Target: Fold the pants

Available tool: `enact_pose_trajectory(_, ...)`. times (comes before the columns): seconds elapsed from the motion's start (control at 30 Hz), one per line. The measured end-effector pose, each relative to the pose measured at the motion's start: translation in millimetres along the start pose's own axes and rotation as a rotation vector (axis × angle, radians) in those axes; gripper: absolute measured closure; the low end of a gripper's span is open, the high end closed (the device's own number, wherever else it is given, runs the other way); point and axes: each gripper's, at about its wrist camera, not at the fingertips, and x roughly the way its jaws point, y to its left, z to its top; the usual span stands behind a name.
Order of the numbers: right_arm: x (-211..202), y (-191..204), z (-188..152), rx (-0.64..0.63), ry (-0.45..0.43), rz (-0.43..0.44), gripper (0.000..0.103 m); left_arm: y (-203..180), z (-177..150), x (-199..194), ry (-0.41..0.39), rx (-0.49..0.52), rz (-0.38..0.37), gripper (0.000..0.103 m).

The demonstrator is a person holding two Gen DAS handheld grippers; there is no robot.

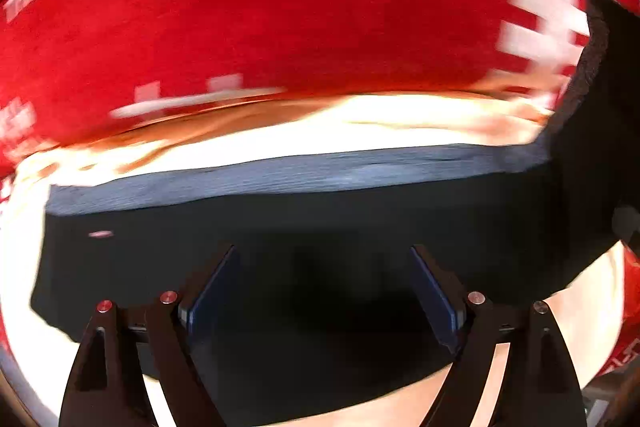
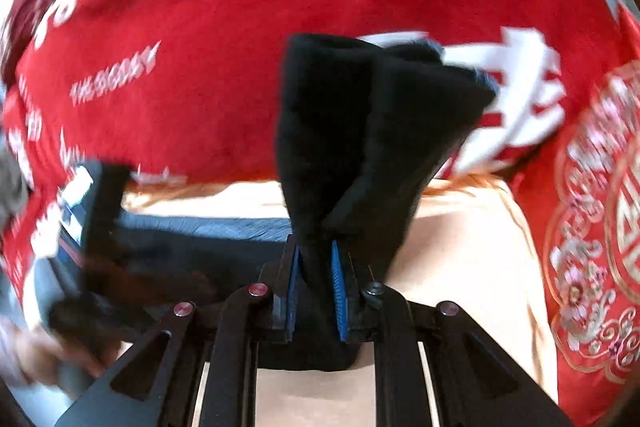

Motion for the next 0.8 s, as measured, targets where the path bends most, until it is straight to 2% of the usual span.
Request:
enact_pose_trajectory(0.1,20.6,48.3,-8.6,-0.108,0.044,-0.030,0.086,61.5,-10.5,0.4,0.027,-0.046,0.054,0.017)
enact_pose_trajectory(0.2,55.4,103.2,-31.3,-0.260,0.120,-0.079,0.086,105.1,-24.0,0.4,0.049,-0.078,0.083,0.017)
enact_pose_trajectory(0.27,77.1,132.2,-49.2,-0.341,0.200,-0.122,0.085,126.2,-31.5,1.3,0.061,-0.090,0.093,0.017)
enact_pose_trajectory(0.3,87.9,143.9,-58.4,-0.393,0.239,-0.175,0.085,130.1,-33.0,4.3,0.068,-0.096,0.091,0.017)
enact_pose_trajectory(0.37,95.2,164.4,-76.9,-0.509,0.260,-0.284,0.082,140.6,-36.7,3.0,0.074,-0.104,0.070,0.017)
enact_pose_trajectory(0.4,90.6,170.9,-82.0,-0.542,0.253,-0.302,0.082,141.7,-38.2,2.4,0.073,-0.103,0.061,0.017)
enact_pose_trajectory(0.43,81.7,173.9,-83.8,-0.528,0.261,-0.258,0.081,146.5,-42.0,0.9,0.071,-0.100,0.048,0.017)
enact_pose_trajectory(0.5,66.4,166.0,-80.7,-0.410,0.294,-0.144,0.081,148.4,-44.2,-3.9,0.070,-0.091,0.012,0.017)
enact_pose_trajectory(0.57,52.7,140.2,-67.6,-0.147,0.314,0.041,0.081,150.8,-47.7,-8.3,0.067,-0.088,-0.025,0.017)
enact_pose_trajectory(0.63,51.2,105.6,-56.3,0.176,0.313,0.187,0.079,146.9,-44.7,-6.2,0.072,-0.077,-0.051,0.017)
enact_pose_trajectory(0.77,81.5,49.6,-62.8,0.696,0.328,0.386,0.064,124.6,-39.3,-4.9,0.091,-0.078,-0.094,0.017)
enact_pose_trajectory(0.8,90.1,42.8,-67.5,0.770,0.337,0.415,0.063,124.1,-36.2,-2.0,0.095,-0.082,-0.105,0.017)
